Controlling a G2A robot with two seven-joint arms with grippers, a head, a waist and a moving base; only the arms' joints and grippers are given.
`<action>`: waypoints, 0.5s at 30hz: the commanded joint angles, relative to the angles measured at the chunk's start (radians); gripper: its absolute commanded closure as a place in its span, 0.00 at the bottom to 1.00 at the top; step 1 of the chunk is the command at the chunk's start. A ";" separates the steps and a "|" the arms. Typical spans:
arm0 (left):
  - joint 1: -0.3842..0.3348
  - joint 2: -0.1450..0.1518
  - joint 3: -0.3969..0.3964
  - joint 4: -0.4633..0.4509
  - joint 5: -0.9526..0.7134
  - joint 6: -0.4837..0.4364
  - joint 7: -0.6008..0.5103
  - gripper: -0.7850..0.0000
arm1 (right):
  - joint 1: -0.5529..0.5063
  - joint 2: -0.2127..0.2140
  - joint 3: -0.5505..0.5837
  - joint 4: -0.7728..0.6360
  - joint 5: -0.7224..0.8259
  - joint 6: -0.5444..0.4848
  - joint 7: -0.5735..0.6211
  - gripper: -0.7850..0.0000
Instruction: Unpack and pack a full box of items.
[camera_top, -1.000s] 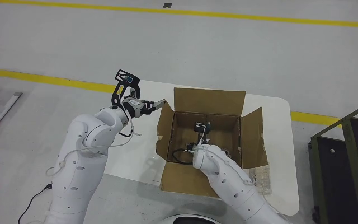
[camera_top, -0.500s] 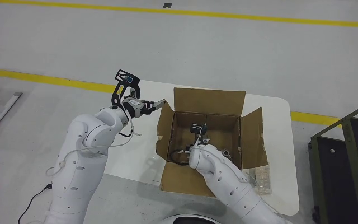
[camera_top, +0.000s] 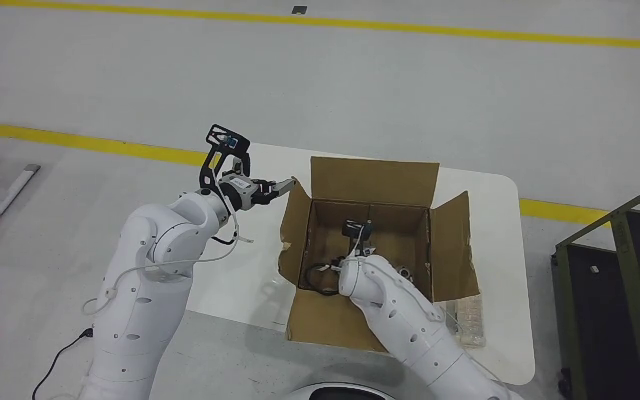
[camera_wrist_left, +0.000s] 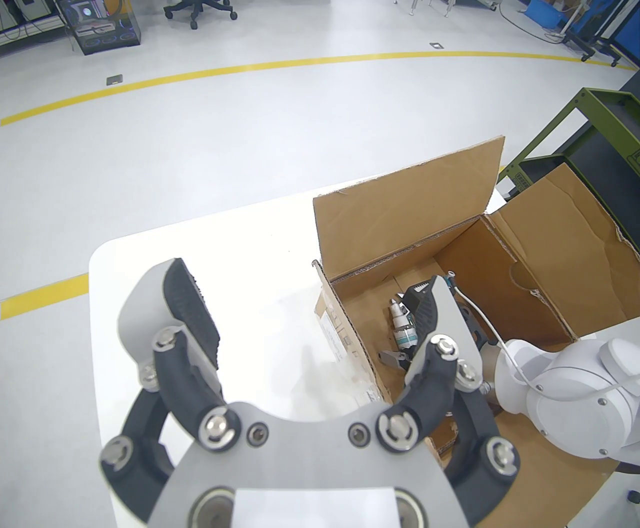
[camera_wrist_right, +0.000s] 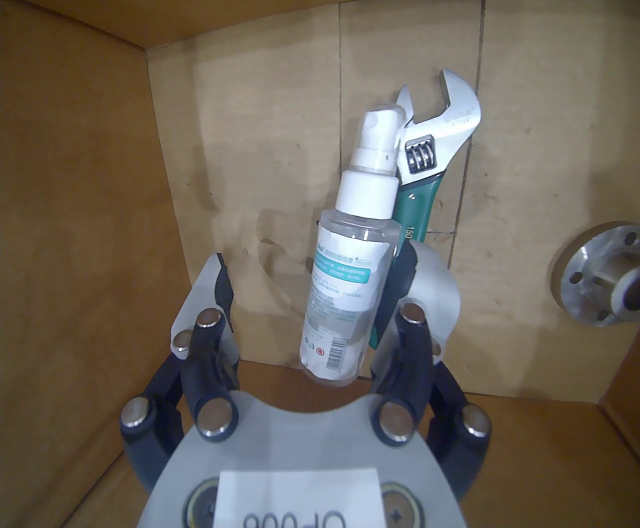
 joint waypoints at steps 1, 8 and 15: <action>0.000 0.000 0.000 0.000 0.000 0.000 0.000 0.00 | 0.004 -0.003 -0.002 0.013 0.004 -0.003 -0.003 0.30; 0.000 0.000 0.000 0.000 0.000 0.000 0.000 0.00 | 0.019 -0.017 -0.010 0.054 0.024 -0.013 -0.014 0.66; 0.000 0.000 0.000 0.000 0.000 0.000 0.000 0.00 | 0.029 -0.026 -0.011 0.076 0.026 -0.017 -0.020 1.00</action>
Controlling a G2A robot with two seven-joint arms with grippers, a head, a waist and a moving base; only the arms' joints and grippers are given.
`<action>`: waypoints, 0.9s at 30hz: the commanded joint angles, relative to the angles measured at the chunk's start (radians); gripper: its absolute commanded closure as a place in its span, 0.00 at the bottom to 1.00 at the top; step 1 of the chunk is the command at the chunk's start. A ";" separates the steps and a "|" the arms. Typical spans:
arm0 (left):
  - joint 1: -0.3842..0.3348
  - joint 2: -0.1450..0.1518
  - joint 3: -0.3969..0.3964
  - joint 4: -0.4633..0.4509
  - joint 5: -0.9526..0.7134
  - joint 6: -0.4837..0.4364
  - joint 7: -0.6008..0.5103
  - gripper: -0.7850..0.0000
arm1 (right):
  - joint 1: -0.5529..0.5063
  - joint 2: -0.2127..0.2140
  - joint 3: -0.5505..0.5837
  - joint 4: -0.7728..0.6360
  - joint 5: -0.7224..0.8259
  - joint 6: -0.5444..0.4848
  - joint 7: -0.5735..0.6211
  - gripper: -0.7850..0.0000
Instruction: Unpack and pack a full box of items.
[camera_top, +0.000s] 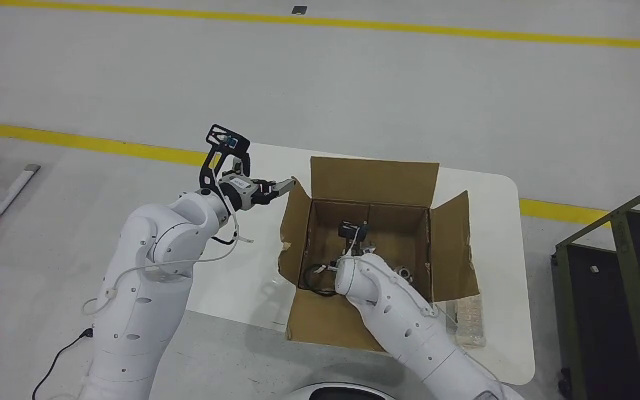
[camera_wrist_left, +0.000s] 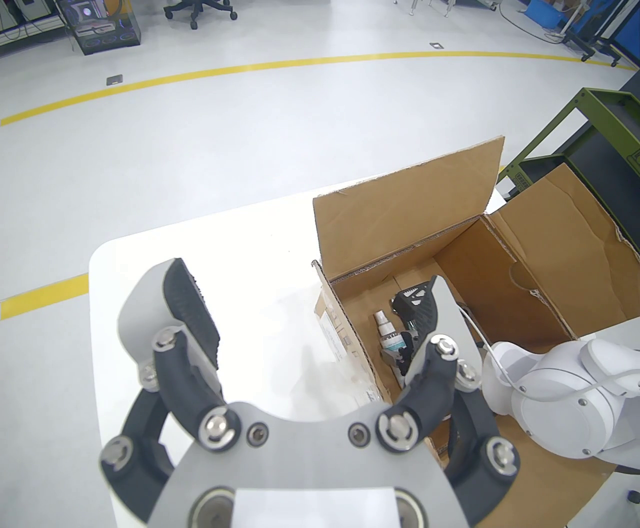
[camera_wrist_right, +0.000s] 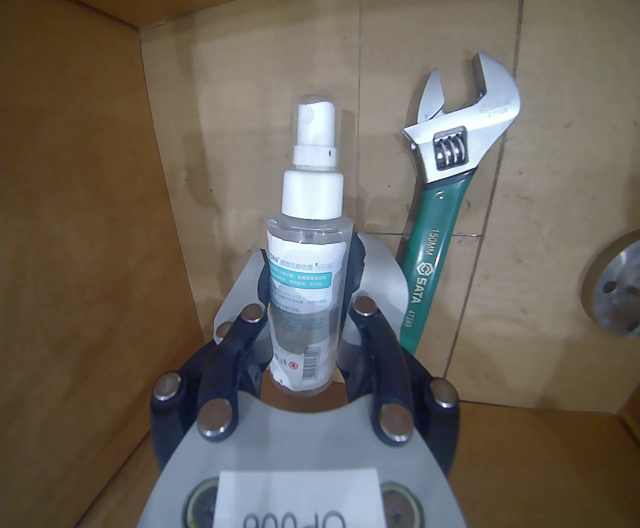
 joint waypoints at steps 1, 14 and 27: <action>0.000 0.000 0.000 0.000 0.000 0.000 0.000 0.00 | 0.003 -0.001 0.002 0.003 -0.002 -0.002 -0.002 1.00; 0.000 0.000 0.000 0.000 0.000 0.000 0.000 0.00 | -0.107 0.053 0.088 -0.297 -0.194 -0.143 0.000 1.00; 0.000 0.000 0.000 0.000 0.000 0.000 0.000 0.00 | -0.380 0.125 0.259 -0.799 -0.446 -0.354 0.044 1.00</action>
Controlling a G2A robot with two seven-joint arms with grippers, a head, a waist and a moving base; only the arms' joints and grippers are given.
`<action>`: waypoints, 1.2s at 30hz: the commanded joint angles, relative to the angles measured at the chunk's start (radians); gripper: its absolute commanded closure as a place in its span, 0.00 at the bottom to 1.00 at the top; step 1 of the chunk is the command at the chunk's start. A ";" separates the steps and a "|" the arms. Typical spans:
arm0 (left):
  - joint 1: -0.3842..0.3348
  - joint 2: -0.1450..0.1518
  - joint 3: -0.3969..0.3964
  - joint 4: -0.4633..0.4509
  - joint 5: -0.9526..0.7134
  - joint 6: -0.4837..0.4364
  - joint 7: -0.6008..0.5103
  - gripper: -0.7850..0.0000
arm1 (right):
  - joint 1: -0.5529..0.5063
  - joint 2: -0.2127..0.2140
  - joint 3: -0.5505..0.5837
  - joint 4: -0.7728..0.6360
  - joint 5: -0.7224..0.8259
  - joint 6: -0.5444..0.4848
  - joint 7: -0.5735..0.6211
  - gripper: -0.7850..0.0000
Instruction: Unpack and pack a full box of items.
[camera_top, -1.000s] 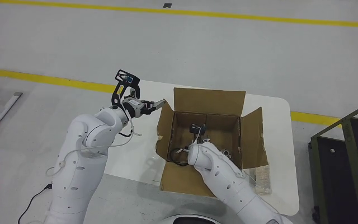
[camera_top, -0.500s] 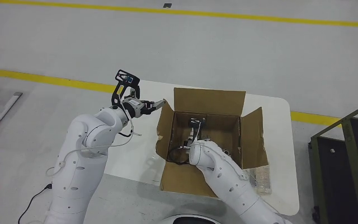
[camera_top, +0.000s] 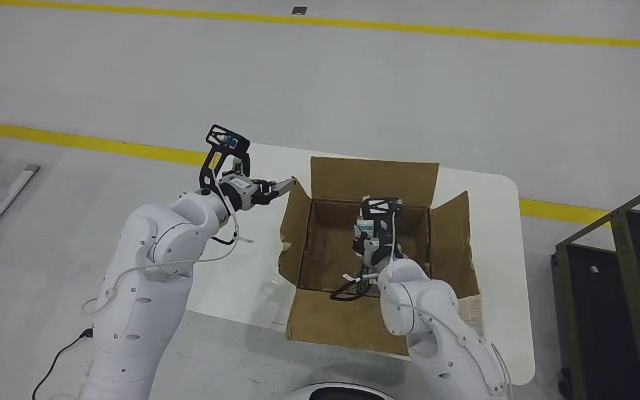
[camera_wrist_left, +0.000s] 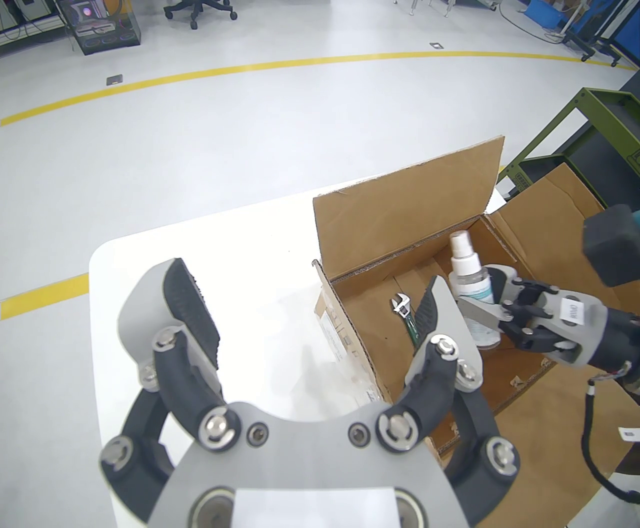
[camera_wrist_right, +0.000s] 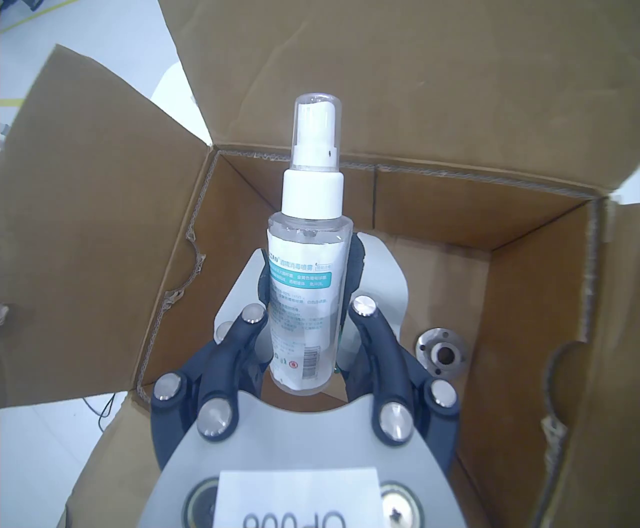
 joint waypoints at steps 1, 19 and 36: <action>0.000 0.000 0.000 0.000 0.000 0.000 0.000 0.00 | -0.006 0.001 0.004 -0.007 -0.003 -0.001 0.003 1.00; 0.000 0.000 0.000 0.000 0.000 0.000 0.000 0.00 | -0.060 0.009 0.061 -0.140 -0.016 -0.070 -0.147 1.00; 0.000 0.000 0.000 0.000 0.000 0.000 0.000 0.00 | -0.209 0.056 0.598 -0.458 -0.151 -0.265 -0.102 1.00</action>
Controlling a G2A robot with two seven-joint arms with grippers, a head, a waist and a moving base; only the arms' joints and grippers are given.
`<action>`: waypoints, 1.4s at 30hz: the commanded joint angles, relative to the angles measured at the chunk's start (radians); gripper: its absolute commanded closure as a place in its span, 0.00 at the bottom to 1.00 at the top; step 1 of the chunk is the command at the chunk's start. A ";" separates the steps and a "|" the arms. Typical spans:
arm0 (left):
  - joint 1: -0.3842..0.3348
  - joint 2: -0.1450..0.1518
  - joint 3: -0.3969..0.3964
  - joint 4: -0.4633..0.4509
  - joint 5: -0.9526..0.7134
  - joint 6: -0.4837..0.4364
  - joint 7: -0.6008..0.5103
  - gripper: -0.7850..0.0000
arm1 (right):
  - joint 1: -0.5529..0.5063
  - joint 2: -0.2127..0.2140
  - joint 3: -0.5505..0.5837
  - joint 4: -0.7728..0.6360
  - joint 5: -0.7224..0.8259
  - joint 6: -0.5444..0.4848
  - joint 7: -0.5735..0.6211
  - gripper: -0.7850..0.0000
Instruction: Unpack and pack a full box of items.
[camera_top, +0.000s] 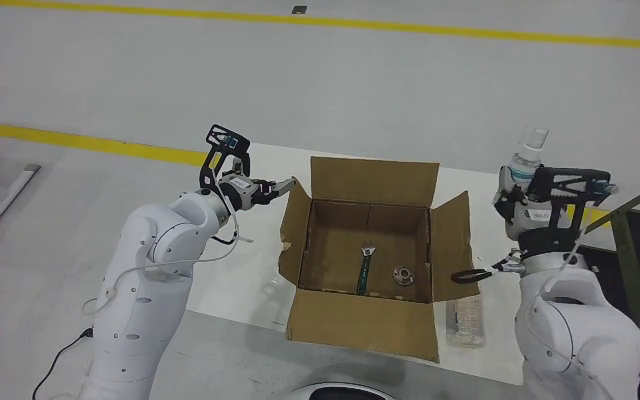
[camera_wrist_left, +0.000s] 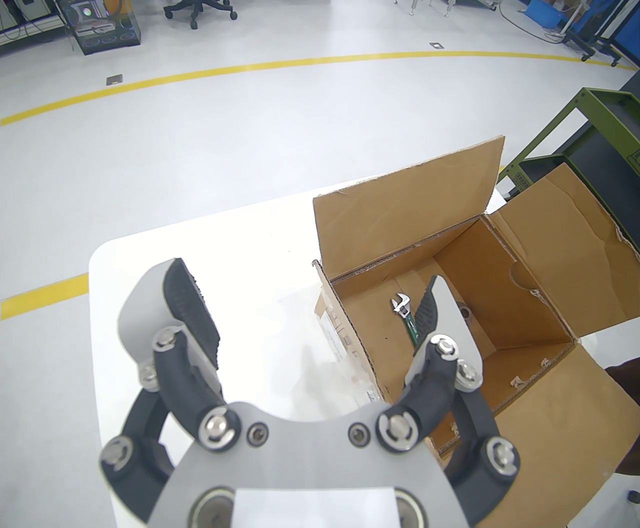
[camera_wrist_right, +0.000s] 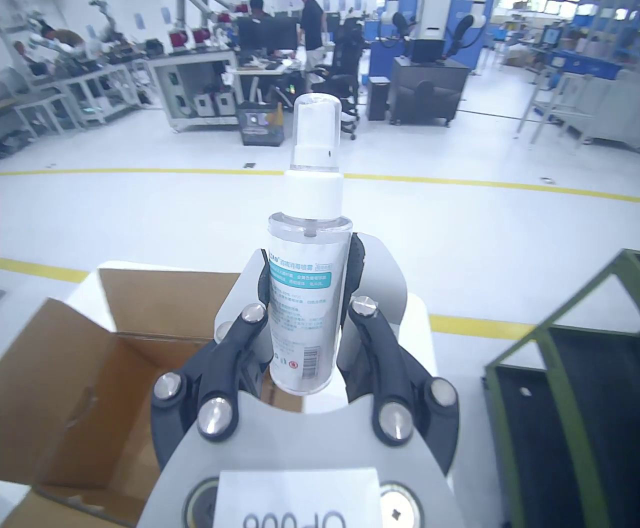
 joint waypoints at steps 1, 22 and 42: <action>0.000 0.000 0.000 0.000 0.000 0.000 0.000 0.00 | -0.042 0.002 0.071 0.000 -0.009 -0.002 0.034 1.00; 0.000 0.000 0.000 0.000 0.000 0.000 0.000 0.00 | -0.595 -0.019 0.285 0.040 0.004 -0.101 0.174 1.00; 0.000 0.000 0.000 0.000 0.000 0.000 0.000 0.00 | -0.476 -0.022 0.108 0.312 -0.135 -0.077 0.029 1.00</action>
